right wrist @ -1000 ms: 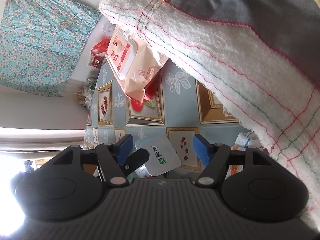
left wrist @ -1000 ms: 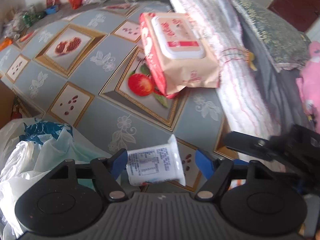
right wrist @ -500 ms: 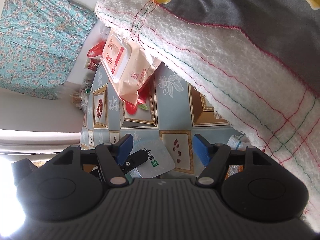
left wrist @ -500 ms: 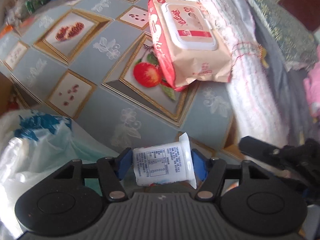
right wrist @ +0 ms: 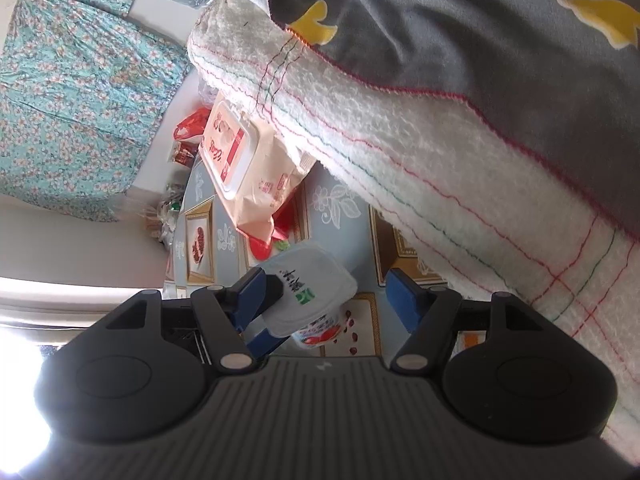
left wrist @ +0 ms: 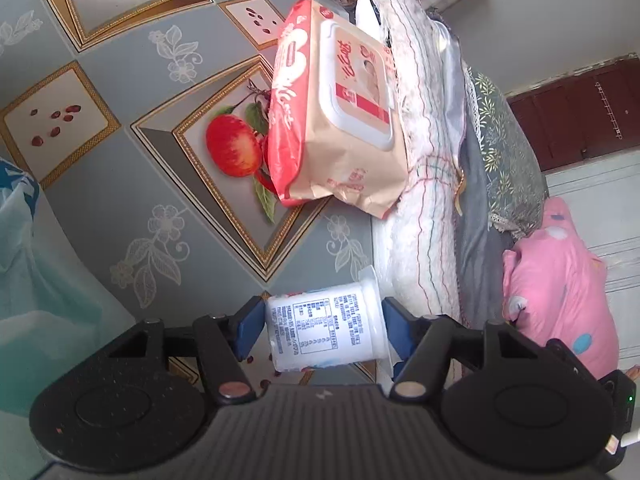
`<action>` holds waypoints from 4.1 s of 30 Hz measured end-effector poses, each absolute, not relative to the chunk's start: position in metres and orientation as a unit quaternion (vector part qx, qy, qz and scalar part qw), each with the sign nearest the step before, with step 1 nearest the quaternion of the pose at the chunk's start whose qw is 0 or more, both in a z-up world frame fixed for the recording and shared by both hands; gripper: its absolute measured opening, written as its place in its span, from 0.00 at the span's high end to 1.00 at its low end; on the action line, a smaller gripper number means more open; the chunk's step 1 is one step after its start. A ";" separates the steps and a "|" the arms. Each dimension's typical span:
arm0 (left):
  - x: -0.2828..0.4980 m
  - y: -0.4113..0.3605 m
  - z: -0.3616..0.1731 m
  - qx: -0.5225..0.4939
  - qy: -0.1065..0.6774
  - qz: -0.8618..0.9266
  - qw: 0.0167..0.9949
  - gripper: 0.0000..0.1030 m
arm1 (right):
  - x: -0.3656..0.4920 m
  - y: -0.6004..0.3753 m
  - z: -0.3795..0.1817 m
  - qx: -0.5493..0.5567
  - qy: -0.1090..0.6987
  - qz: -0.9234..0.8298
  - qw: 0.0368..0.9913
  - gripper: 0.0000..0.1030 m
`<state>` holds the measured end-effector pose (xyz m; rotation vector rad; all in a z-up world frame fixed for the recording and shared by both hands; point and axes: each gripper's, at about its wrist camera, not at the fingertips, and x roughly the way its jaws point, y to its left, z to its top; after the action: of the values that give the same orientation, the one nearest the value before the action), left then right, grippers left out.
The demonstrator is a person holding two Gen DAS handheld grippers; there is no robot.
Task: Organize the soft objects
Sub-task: 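Lift the yogurt cup with the left tool toward the right tool, then close the right tool on the yogurt cup while the left tool opens to release it, then carry the white yogurt cup into the cardboard box with both tools and open them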
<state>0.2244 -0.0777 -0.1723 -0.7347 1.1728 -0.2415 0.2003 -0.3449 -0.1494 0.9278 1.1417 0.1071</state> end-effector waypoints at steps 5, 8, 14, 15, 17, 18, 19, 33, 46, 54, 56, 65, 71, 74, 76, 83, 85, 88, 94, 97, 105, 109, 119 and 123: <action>0.221 -0.072 -0.174 -0.344 0.541 -0.114 0.759 0.37 | 0.211 -0.342 -0.152 0.417 0.519 0.042 0.745 0.35; 0.217 -0.071 -0.173 -0.340 0.540 -0.116 0.761 0.37 | 0.217 -0.338 -0.156 0.411 0.521 0.036 0.747 0.37; 0.215 -0.071 -0.167 -0.313 0.537 -0.101 0.777 0.31 | 0.228 -0.331 -0.165 0.408 0.531 0.036 0.742 0.40; 0.215 -0.071 -0.165 -0.305 0.537 -0.097 0.780 0.30 | 0.228 -0.329 -0.165 0.407 0.532 0.039 0.742 0.40; 0.214 -0.073 -0.161 -0.287 0.537 -0.095 0.787 0.29 | 0.229 -0.327 -0.166 0.404 0.535 0.047 0.740 0.40; 0.213 -0.074 -0.158 -0.275 0.537 -0.098 0.791 0.28 | 0.230 -0.325 -0.167 0.403 0.538 0.051 0.739 0.41; 0.212 -0.077 -0.154 -0.262 0.535 -0.104 0.797 0.27 | 0.231 -0.324 -0.167 0.402 0.540 0.055 0.737 0.41; 0.192 -0.117 -0.121 -0.061 0.511 -0.169 0.841 0.23 | 0.242 -0.309 -0.163 0.389 0.553 0.099 0.730 0.44; 0.191 -0.140 -0.132 0.073 0.494 -0.174 0.848 0.21 | 0.247 -0.296 -0.155 0.342 0.568 0.173 0.728 0.44; 0.196 -0.143 -0.141 0.099 0.501 -0.173 0.842 0.34 | 0.252 -0.308 -0.160 0.340 0.556 0.179 0.737 0.47; 0.197 -0.142 -0.142 0.097 0.504 -0.173 0.841 0.34 | 0.253 -0.307 -0.163 0.343 0.557 0.185 0.734 0.49; 0.198 -0.140 -0.145 0.113 0.507 -0.166 0.838 0.35 | 0.251 -0.294 -0.150 0.323 0.556 0.245 0.726 0.52; 0.198 -0.129 -0.149 0.084 0.515 -0.160 0.838 0.35 | 0.254 -0.302 -0.160 0.338 0.556 0.223 0.726 0.52; 0.198 -0.125 -0.148 0.067 0.515 -0.156 0.840 0.39 | 0.256 -0.294 -0.171 0.345 0.567 0.241 0.709 0.61; 0.199 -0.124 -0.146 0.052 0.515 -0.152 0.842 0.43 | 0.256 -0.290 -0.177 0.358 0.571 0.251 0.695 0.74; 0.192 -0.124 -0.132 0.043 0.496 -0.143 0.856 0.46 | 0.252 -0.286 -0.155 0.330 0.552 0.270 0.717 0.78; 0.188 -0.124 -0.125 0.042 0.483 -0.144 0.863 0.46 | 0.253 -0.288 -0.144 0.327 0.545 0.278 0.720 0.78; 0.181 -0.125 -0.112 0.037 0.469 -0.141 0.871 0.46 | 0.249 -0.293 -0.126 0.324 0.536 0.285 0.726 0.78; 0.159 -0.123 -0.075 0.020 0.429 -0.137 0.893 0.46 | 0.227 -0.293 -0.077 0.319 0.507 0.298 0.743 0.78; 0.145 -0.113 -0.057 -0.007 0.422 -0.129 0.898 0.46 | 0.208 -0.288 -0.057 0.325 0.495 0.308 0.745 0.78; 0.091 -0.067 -0.019 -0.035 0.428 -0.119 0.895 0.46 | 0.147 -0.243 -0.014 0.338 0.495 0.323 0.732 0.79; 0.060 -0.029 0.001 -0.047 0.434 -0.101 0.894 0.46 | 0.122 -0.201 0.008 0.337 0.505 0.340 0.718 0.79; -0.011 0.119 0.037 -0.062 0.454 0.002 0.889 0.46 | 0.082 -0.027 0.029 0.321 0.549 0.424 0.645 0.79; -0.032 0.184 0.023 -0.065 0.472 0.057 0.877 0.46 | 0.069 0.056 0.009 0.295 0.578 0.448 0.615 0.79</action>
<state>-0.0324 0.1840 0.0227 -0.1353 0.9851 0.1181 0.0693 0.0560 0.0094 0.6792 1.3317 1.0317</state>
